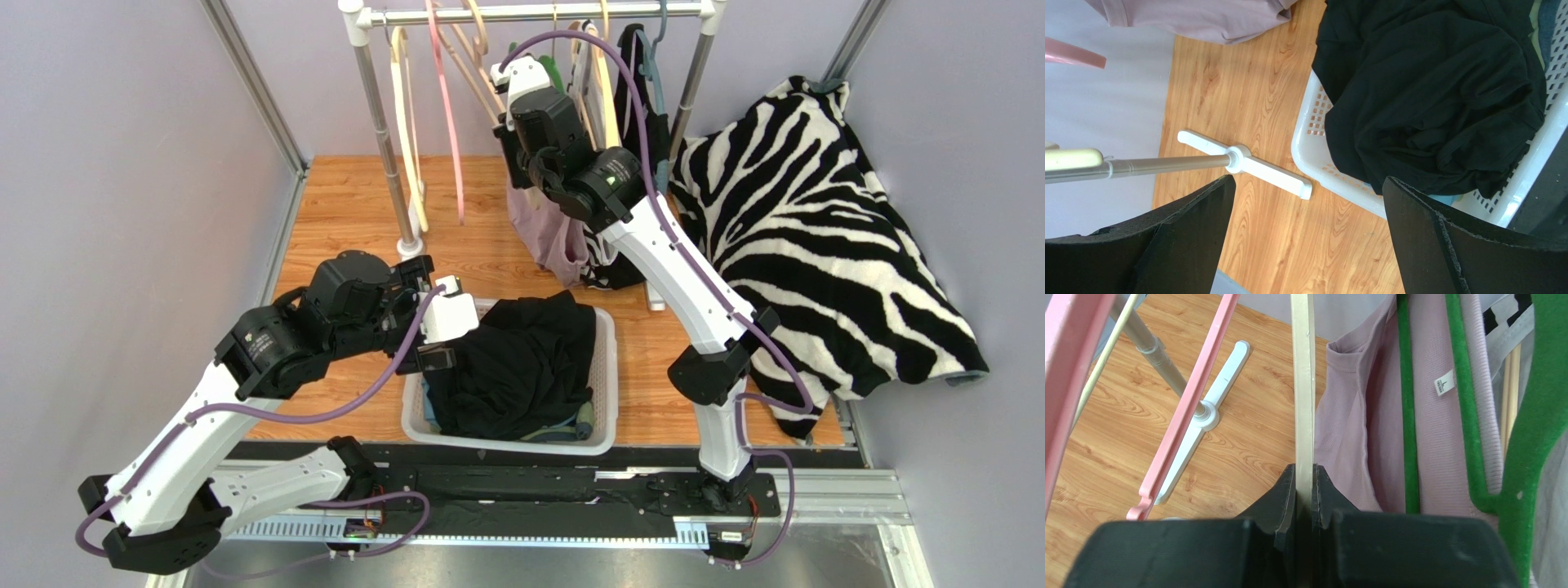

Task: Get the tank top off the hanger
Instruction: Place the tank top in the bin.

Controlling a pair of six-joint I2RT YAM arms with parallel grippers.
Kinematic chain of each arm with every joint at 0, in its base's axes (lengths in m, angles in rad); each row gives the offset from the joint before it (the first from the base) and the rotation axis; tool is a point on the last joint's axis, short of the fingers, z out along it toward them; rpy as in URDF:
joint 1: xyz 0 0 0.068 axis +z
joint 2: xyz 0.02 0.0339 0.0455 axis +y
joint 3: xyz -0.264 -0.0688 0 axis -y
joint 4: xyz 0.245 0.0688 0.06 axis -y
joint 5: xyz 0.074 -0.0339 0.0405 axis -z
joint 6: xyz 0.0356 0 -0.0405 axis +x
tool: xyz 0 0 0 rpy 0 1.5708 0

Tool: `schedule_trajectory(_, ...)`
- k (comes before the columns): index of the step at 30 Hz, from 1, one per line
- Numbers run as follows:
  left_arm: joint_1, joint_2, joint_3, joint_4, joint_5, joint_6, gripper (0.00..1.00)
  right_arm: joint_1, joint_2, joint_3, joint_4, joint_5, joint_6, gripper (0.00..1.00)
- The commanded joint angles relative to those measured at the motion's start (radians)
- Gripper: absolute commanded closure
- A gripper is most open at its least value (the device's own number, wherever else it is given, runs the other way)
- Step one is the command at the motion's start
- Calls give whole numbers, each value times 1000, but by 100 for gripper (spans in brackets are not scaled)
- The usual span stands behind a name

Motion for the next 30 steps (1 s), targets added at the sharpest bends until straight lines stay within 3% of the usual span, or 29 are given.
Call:
schedule_trajectory(1, 10, 4, 61, -33, 40, -24, 1, -14, 3, 43, 63, 11, -25, 100)
schedule_trajectory(10, 18, 27, 88, -38, 67, -41, 1, -9, 34, 41, 108, -46, -19, 100)
schedule_trajectory(19, 21, 33, 85, -29, 56, -43, 1, 57, 86, 84, 140, 17, -90, 100)
schedule_trajectory(30, 24, 41, 85, 16, -7, -46, 1, 61, -33, -68, 117, 58, -72, 100)
